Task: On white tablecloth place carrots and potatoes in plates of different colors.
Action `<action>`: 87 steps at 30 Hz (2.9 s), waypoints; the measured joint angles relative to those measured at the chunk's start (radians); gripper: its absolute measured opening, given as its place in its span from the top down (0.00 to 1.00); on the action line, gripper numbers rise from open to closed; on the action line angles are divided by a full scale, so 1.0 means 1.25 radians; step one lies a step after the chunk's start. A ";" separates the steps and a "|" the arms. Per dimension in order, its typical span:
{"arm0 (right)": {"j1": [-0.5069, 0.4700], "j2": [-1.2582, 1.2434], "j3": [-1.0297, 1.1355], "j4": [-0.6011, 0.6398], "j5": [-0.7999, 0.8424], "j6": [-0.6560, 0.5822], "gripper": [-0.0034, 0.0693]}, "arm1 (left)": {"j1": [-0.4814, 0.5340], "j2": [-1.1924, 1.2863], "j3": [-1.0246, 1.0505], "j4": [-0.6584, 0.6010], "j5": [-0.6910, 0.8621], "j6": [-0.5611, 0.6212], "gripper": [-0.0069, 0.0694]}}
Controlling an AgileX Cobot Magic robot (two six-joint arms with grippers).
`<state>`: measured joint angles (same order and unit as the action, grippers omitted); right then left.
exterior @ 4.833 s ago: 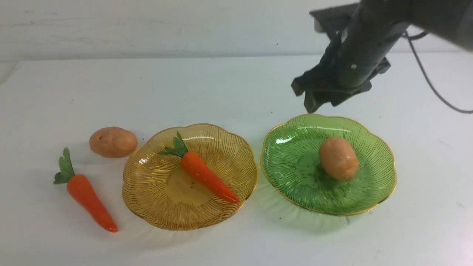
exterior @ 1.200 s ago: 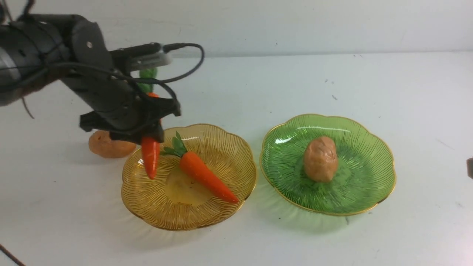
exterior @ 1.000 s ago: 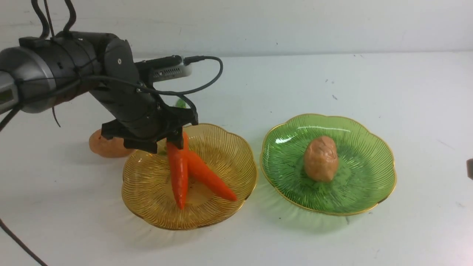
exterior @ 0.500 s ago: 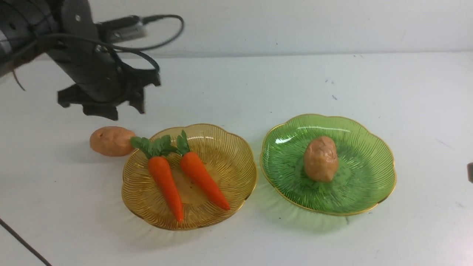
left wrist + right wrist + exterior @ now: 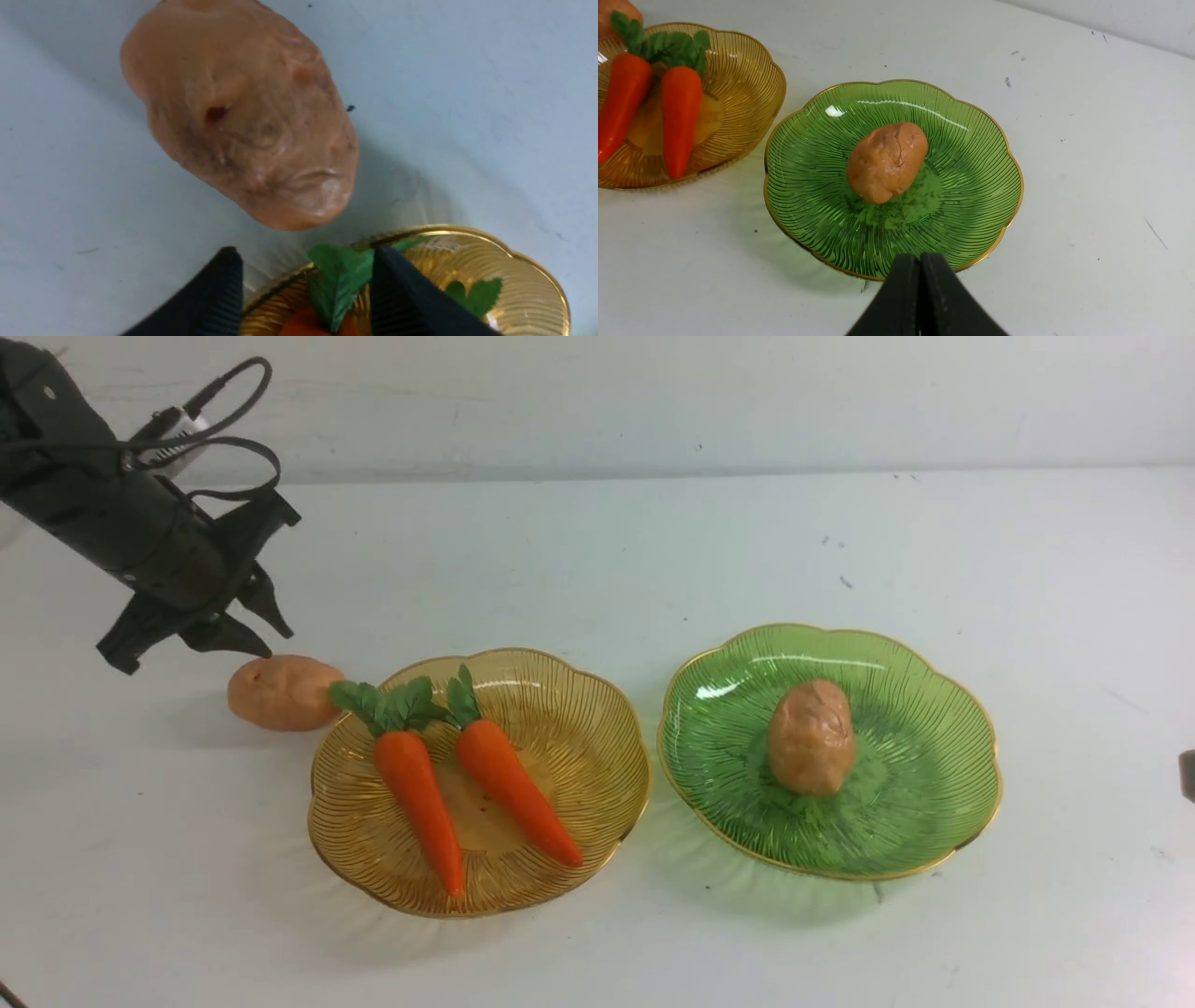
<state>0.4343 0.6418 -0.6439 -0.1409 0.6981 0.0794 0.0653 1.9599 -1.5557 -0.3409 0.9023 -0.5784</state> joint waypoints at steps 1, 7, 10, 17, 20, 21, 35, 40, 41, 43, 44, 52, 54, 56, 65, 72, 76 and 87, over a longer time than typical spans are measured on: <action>0.000 -0.003 0.000 0.000 0.000 0.000 0.97 | 0.000 0.013 0.000 0.000 -0.002 -0.014 0.43; 0.000 -0.032 0.000 0.002 0.000 0.000 0.97 | 0.003 0.049 0.000 0.009 -0.096 -0.115 0.06; 0.000 -0.054 0.000 0.004 0.001 0.000 0.97 | 0.003 0.076 0.000 0.009 -0.121 -0.181 0.02; 0.000 -0.064 0.000 0.004 0.000 0.000 0.97 | 0.003 0.116 0.000 0.013 -0.168 -0.262 0.09; 0.000 -0.064 0.000 -0.001 0.000 0.000 0.97 | 0.003 0.116 0.000 0.033 -0.193 -0.255 0.27; 0.000 -0.064 0.000 -0.002 0.000 0.000 0.97 | 0.003 0.118 0.000 0.045 -0.192 -0.248 0.32; 0.000 -0.064 0.000 -0.015 -0.003 0.000 0.97 | -0.036 -0.049 -0.193 -0.046 -0.019 0.258 0.40; 0.000 -0.064 0.000 -0.027 -0.012 0.000 0.97 | -0.224 -0.029 -0.232 -0.186 0.058 0.426 0.40; 0.000 -0.064 0.000 -0.028 -0.013 0.000 0.97 | -0.268 -0.012 -0.232 -0.187 0.073 0.434 0.40; 0.000 -0.064 0.000 -0.028 -0.013 0.000 0.97 | -0.347 0.033 -0.232 -0.186 0.083 0.443 0.39; 0.000 -0.064 0.000 -0.028 -0.013 0.000 0.97 | -0.375 0.050 -0.232 -0.182 0.081 0.444 0.38; 0.000 -0.064 0.010 -0.031 -0.025 0.000 0.97 | -0.468 0.157 -0.232 -0.173 0.039 0.448 0.24; 0.000 -0.064 0.024 -0.031 -0.034 0.000 0.97 | -0.469 0.168 -0.232 -0.173 0.056 0.448 0.17; 0.000 -0.064 0.031 -0.030 -0.043 0.000 0.97 | -0.469 0.169 -0.232 -0.173 0.066 0.448 0.11; 0.000 -0.074 0.031 -0.030 -0.051 0.000 0.97 | -0.469 0.165 -0.263 -0.187 0.095 0.448 0.03; 0.000 -0.137 -0.035 -0.029 0.068 0.000 0.97 | -0.449 0.159 -0.418 -0.181 0.242 0.452 0.23; 0.000 -0.190 -0.104 -0.029 0.184 0.000 0.97 | -0.426 0.143 -0.487 -0.146 0.258 0.456 0.44; 0.000 -0.333 0.036 -0.030 0.090 0.056 0.97 | -0.417 0.119 -0.519 -0.018 0.276 0.463 0.91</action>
<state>0.4343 0.2250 -0.5990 -0.1786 0.8105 0.1492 -0.4566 2.1086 -2.2045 -0.3633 1.2472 0.0000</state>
